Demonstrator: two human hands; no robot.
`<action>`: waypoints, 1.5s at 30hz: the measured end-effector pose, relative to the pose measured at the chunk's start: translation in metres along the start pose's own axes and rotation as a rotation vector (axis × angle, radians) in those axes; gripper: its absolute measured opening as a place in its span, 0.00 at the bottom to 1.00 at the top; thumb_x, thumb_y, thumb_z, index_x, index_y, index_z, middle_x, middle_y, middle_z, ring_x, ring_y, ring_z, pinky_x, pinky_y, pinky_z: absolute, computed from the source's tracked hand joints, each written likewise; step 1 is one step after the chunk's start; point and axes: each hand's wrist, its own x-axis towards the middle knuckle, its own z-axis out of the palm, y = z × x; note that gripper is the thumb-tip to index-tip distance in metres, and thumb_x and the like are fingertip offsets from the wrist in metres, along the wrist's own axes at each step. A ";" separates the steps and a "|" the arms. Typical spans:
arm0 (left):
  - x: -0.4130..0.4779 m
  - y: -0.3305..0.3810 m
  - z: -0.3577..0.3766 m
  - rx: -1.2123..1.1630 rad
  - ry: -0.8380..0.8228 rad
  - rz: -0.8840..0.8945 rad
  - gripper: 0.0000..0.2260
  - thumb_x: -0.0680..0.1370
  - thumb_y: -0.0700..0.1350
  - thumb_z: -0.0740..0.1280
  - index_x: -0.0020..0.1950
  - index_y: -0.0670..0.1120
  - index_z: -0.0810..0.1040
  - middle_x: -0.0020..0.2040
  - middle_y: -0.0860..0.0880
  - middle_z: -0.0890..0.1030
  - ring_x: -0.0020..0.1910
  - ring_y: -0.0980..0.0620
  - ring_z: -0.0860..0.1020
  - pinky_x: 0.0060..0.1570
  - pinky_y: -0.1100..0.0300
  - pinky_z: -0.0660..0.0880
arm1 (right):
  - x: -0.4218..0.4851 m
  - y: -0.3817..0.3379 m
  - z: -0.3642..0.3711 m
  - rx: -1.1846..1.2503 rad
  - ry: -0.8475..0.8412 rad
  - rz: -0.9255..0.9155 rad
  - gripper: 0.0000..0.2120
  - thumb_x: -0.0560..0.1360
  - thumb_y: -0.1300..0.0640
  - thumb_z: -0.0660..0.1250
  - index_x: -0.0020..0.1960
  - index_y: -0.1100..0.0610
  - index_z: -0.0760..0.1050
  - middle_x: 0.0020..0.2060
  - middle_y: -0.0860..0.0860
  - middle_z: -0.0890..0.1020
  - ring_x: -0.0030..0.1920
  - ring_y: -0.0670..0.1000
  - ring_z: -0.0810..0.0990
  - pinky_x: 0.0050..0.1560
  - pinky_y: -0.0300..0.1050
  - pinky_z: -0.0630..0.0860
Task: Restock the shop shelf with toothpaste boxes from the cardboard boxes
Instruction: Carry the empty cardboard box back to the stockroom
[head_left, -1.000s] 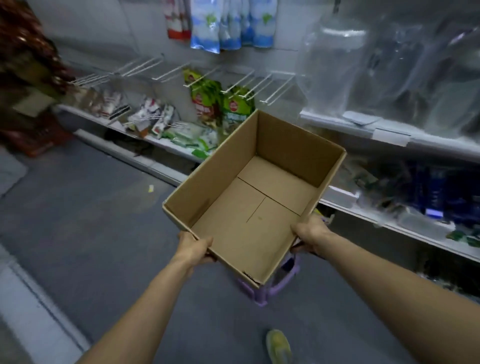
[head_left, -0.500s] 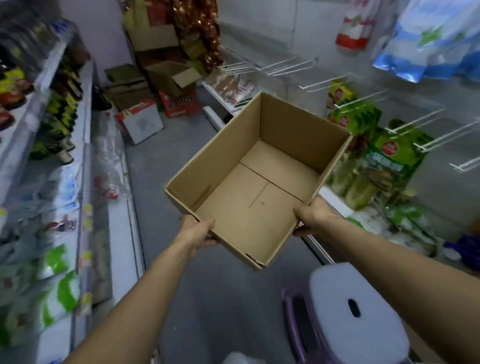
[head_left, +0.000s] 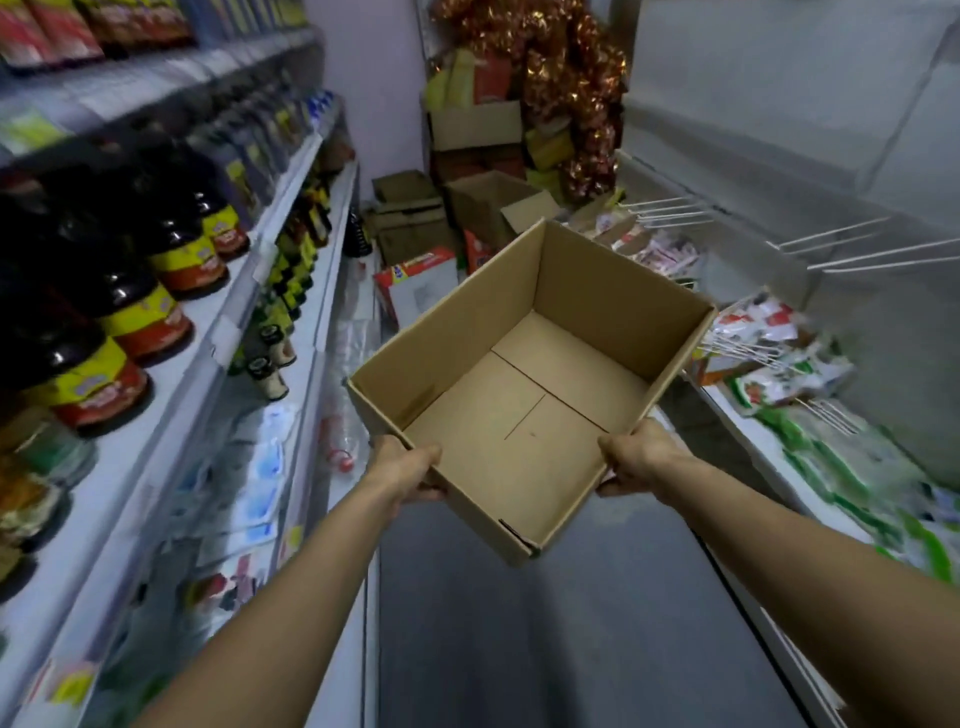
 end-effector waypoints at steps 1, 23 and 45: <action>0.025 0.013 -0.005 -0.002 0.009 0.003 0.16 0.76 0.34 0.65 0.63 0.36 0.69 0.50 0.39 0.79 0.41 0.47 0.81 0.35 0.48 0.82 | 0.019 -0.019 0.008 -0.002 -0.004 -0.005 0.13 0.78 0.61 0.63 0.60 0.62 0.68 0.46 0.61 0.78 0.39 0.59 0.83 0.30 0.48 0.82; 0.627 0.320 0.048 -0.106 0.066 -0.003 0.22 0.73 0.38 0.68 0.65 0.38 0.68 0.53 0.40 0.79 0.46 0.45 0.82 0.41 0.45 0.82 | 0.560 -0.464 0.066 -0.124 -0.014 -0.102 0.11 0.76 0.61 0.65 0.56 0.65 0.72 0.36 0.61 0.78 0.33 0.60 0.84 0.37 0.54 0.83; 1.286 0.655 0.150 0.088 -0.092 0.020 0.22 0.76 0.40 0.68 0.66 0.34 0.67 0.54 0.34 0.79 0.40 0.44 0.82 0.28 0.59 0.78 | 1.118 -0.865 0.099 -0.068 0.149 -0.093 0.06 0.75 0.62 0.64 0.50 0.64 0.72 0.30 0.59 0.75 0.30 0.59 0.80 0.35 0.53 0.82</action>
